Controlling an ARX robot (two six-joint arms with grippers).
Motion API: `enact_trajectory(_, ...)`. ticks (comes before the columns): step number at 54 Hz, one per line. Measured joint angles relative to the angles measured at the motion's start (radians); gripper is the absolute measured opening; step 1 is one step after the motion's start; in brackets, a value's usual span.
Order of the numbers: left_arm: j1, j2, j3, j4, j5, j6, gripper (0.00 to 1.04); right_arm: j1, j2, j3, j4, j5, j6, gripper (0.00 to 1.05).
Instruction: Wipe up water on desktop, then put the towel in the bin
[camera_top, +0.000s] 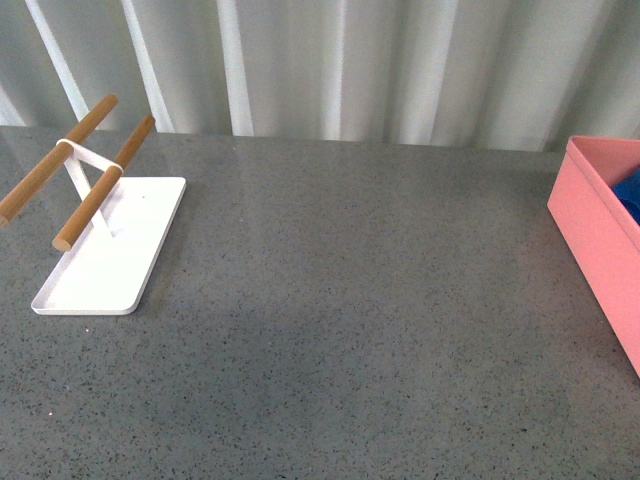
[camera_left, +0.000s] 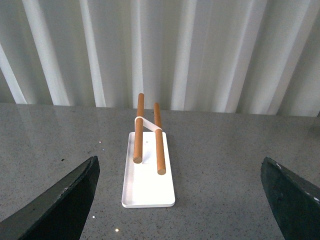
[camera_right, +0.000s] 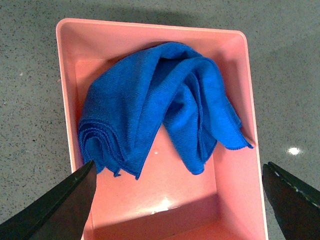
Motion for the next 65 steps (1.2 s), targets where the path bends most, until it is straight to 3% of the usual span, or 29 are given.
enact_trajectory(15,0.0,0.0,0.0,0.0,0.0,0.0,0.98,0.0,0.0,0.0,0.001,-0.001,0.0,0.98)
enact_trajectory(19,0.0,0.0,0.0,0.0,-0.002,0.0,0.98,-0.022,-0.117,-0.278,0.515,-0.334,0.045,0.81)
enact_trajectory(21,0.0,0.0,0.0,0.0,-0.002,0.0,0.98,-0.022,-0.171,-0.432,0.765,-0.415,0.054,0.74)
enact_trajectory(24,0.0,0.0,0.0,0.0,-0.001,0.0,0.98,-0.018,-0.238,-0.615,1.095,-0.452,0.06,0.63)
enact_trajectory(30,0.0,-0.001,0.0,0.0,0.0,0.0,0.98,-0.008,-0.339,-0.821,1.438,-0.453,0.06,0.45)
enact_trajectory(34,0.0,0.0,0.0,0.0,0.0,0.0,0.98,-0.003,-0.391,-0.908,1.511,-0.451,0.06,0.35)
enact_trajectory(42,0.0,0.0,0.0,0.0,0.0,0.0,0.98,0.016,-0.502,-1.124,1.578,-0.43,0.056,0.03)
enact_trajectory(45,0.0,0.0,0.0,0.0,0.0,0.0,0.98,0.04,-0.557,-1.199,1.593,-0.393,0.059,0.03)
enact_trajectory(65,0.0,0.0,0.0,0.0,0.0,0.0,0.98,0.056,-0.803,-1.43,1.585,-0.392,0.06,0.03)
